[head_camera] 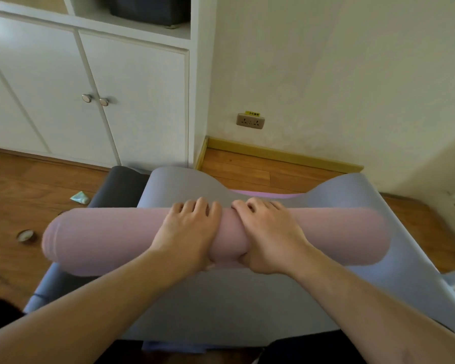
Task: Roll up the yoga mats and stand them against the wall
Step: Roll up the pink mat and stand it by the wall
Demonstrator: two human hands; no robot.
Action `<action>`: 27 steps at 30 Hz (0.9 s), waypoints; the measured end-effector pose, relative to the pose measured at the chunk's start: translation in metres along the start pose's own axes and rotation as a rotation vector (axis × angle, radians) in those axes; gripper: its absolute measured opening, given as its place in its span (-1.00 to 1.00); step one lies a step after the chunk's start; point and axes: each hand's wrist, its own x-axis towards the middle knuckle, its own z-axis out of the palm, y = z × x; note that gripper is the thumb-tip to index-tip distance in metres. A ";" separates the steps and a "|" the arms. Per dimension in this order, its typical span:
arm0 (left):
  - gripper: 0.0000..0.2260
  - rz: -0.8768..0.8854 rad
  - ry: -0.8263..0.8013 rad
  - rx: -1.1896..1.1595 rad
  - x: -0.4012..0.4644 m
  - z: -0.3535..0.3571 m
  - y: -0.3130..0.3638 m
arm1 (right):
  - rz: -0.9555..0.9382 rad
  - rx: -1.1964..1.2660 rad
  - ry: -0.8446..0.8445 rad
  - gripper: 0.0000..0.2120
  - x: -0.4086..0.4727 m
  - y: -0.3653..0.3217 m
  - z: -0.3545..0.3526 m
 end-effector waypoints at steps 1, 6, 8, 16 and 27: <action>-0.19 -0.005 0.008 -0.009 0.002 0.002 0.001 | 0.004 0.005 -0.009 -0.11 0.000 0.000 -0.001; -0.28 0.007 -0.060 -0.203 0.008 -0.013 -0.023 | -0.016 -0.102 -0.002 0.19 -0.007 -0.005 -0.001; -0.28 0.002 -0.117 -0.242 0.007 -0.019 -0.029 | -0.030 -0.134 0.015 0.19 -0.009 -0.009 0.001; -0.05 0.031 -0.050 -0.057 -0.002 -0.003 -0.013 | -0.039 -0.035 -0.014 -0.14 0.000 -0.005 -0.003; -0.21 -0.006 -0.158 -0.262 0.005 -0.020 -0.029 | -0.050 -0.085 0.009 0.10 -0.002 -0.008 0.004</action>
